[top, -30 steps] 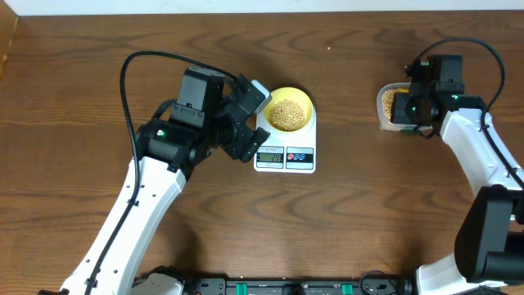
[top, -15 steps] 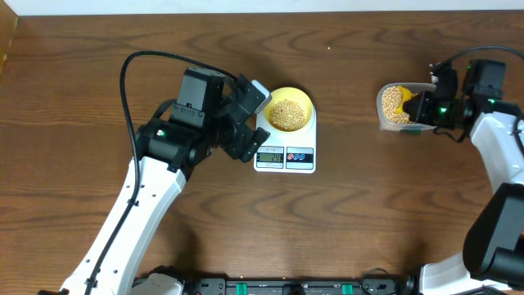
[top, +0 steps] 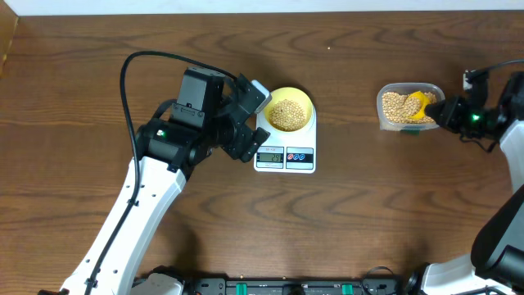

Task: Scoop item into bowl and weigh 50g on scale
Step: 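Drag the scoop through the soybeans and tilt it up to fill, then lift the filled scoop and carry it left over the yellow bowl, then tip the scoop with the right gripper to pour soybeans into the bowl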

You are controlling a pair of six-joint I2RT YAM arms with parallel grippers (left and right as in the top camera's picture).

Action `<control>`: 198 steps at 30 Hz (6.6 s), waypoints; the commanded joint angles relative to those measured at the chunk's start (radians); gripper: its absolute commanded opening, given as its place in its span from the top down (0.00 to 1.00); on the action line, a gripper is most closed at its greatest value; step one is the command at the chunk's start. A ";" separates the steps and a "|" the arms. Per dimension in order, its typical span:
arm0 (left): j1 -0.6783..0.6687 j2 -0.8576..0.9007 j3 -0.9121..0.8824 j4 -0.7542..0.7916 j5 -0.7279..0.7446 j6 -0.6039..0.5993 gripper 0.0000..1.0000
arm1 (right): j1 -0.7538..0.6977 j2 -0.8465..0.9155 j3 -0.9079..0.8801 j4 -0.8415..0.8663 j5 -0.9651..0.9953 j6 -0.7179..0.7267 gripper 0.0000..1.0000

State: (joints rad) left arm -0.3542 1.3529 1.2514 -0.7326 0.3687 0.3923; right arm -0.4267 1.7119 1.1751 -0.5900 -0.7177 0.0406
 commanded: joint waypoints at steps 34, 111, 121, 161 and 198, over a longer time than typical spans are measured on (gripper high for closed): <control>0.005 -0.001 -0.007 0.000 0.013 -0.008 0.18 | -0.043 0.009 -0.008 0.093 -0.497 0.098 0.99; 0.005 -0.001 -0.007 0.000 0.013 -0.008 0.18 | 0.618 0.009 -0.008 0.388 -0.148 -0.058 0.99; 0.005 -0.001 -0.007 0.000 0.013 -0.009 0.18 | 0.618 0.009 -0.008 0.393 -0.148 -0.118 0.99; 0.005 -0.001 -0.007 0.000 0.013 -0.008 0.18 | 0.618 0.009 -0.008 0.399 -0.143 -0.293 0.99; 0.005 -0.001 -0.007 0.000 0.013 -0.008 0.18 | 0.618 0.009 -0.008 0.396 -0.119 -0.465 0.99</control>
State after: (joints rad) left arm -0.3542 1.3529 1.2514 -0.7326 0.3687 0.3923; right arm 0.1825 1.7119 1.1709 -0.1967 -0.8295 -0.3878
